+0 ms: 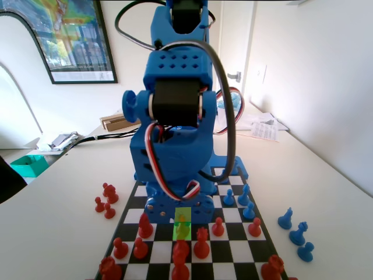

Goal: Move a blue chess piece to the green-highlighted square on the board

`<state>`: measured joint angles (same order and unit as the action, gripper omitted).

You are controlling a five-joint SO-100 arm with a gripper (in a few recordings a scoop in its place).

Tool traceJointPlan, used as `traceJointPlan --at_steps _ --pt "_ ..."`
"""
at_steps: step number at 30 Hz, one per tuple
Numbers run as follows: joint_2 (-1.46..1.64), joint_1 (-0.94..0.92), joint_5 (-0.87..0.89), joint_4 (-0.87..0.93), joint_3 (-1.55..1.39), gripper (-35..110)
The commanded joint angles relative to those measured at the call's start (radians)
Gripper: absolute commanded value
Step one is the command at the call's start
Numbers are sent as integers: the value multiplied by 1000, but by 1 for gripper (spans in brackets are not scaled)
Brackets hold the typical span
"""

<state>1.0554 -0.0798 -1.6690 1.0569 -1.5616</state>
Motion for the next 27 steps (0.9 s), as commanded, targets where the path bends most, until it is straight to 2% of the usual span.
traceJointPlan --at_steps 1,14,27 --pt "41 -14 -25 17 44 1" --pt "87 -44 -25 133 155 1" --pt "206 -261 -55 244 190 1"
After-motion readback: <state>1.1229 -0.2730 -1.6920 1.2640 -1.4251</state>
